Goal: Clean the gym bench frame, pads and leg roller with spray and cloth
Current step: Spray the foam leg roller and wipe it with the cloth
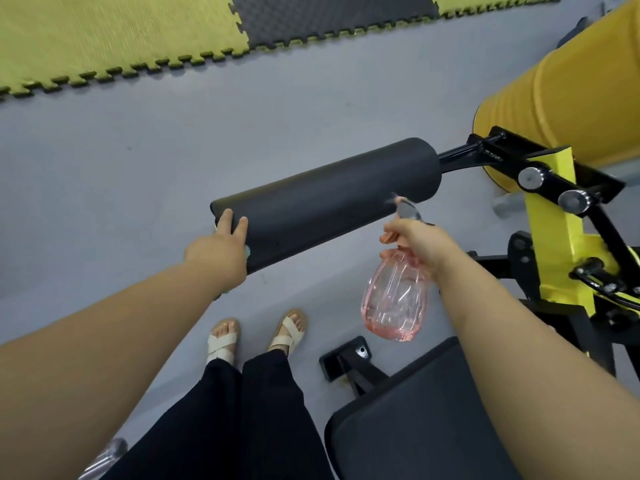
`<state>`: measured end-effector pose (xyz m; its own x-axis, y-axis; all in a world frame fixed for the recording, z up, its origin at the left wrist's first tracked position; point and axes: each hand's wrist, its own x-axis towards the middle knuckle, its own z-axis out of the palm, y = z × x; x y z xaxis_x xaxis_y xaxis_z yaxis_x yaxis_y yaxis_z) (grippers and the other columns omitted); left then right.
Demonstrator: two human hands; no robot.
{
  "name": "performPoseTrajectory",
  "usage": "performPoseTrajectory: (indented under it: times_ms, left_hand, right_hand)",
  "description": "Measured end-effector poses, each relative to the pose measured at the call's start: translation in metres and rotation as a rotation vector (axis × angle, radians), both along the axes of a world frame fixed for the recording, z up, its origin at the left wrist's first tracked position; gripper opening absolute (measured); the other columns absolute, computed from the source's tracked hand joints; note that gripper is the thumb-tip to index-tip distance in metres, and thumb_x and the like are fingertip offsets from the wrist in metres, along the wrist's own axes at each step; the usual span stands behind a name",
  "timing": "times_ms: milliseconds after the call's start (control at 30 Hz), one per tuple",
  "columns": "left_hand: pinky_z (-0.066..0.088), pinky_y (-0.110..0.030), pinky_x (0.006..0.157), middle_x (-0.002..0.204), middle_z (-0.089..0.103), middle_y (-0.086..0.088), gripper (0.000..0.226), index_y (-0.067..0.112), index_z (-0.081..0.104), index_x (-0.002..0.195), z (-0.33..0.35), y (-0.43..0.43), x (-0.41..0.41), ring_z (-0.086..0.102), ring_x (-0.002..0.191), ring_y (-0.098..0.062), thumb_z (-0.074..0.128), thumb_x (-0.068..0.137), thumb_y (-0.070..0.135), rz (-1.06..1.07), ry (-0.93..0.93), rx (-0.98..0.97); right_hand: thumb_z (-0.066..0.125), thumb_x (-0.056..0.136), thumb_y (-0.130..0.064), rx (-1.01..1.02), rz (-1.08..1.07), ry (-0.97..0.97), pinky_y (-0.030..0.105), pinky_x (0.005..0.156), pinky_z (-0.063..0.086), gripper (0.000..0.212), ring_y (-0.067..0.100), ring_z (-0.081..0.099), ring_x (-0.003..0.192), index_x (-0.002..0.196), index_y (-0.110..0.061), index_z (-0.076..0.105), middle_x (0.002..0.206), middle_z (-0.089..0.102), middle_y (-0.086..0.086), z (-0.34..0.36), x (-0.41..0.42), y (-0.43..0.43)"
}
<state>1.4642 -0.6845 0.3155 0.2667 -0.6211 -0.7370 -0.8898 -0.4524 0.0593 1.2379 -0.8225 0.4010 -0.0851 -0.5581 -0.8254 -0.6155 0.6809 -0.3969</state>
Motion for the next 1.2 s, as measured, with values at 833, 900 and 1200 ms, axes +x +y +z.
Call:
performPoseTrajectory:
  times_ms: [833, 900, 1200]
  left_hand:
    - [0.045, -0.040, 0.083, 0.157, -0.018, 0.000, 0.068, 0.019, 0.005, 0.150, 0.001, -0.001, -0.026, 0.041, 0.128, -0.035, 0.041, 0.093, 0.026, 0.080, 0.063, -0.024]
    - [0.044, -0.036, 0.073, 0.157, -0.015, -0.002, 0.059, 0.018, 0.019, 0.147, 0.006, 0.004, -0.035, 0.051, 0.117, -0.032, 0.040, 0.093, 0.026, 0.038, 0.058, 0.003]
    - [0.046, -0.035, 0.080, 0.158, 0.003, 0.011, 0.056, 0.026, 0.027, 0.144, 0.011, 0.008, -0.016, 0.051, 0.118, -0.027, 0.045, 0.092, 0.035, 0.136, 0.095, -0.186]
  right_hand:
    - [0.052, 0.087, -0.010, -0.119, -0.124, 0.002, 0.025, 0.054, 0.051, 0.008, 0.020, 0.061, 0.060, 0.094, -0.006, 0.053, 0.078, 0.057, 0.009, 0.000, -0.010, -0.027]
    - [0.052, 0.087, -0.009, -0.123, -0.121, 0.020, 0.023, 0.050, 0.052, 0.003, 0.021, 0.060, 0.059, 0.088, -0.006, 0.053, 0.076, 0.056, 0.011, 0.000, -0.014, -0.031]
    - [0.068, 0.084, -0.038, 0.053, 0.209, -0.156, 0.035, 0.078, 0.057, 0.027, 0.021, 0.071, 0.083, 0.101, -0.020, 0.058, 0.108, 0.063, 0.006, 0.001, 0.027, 0.023]
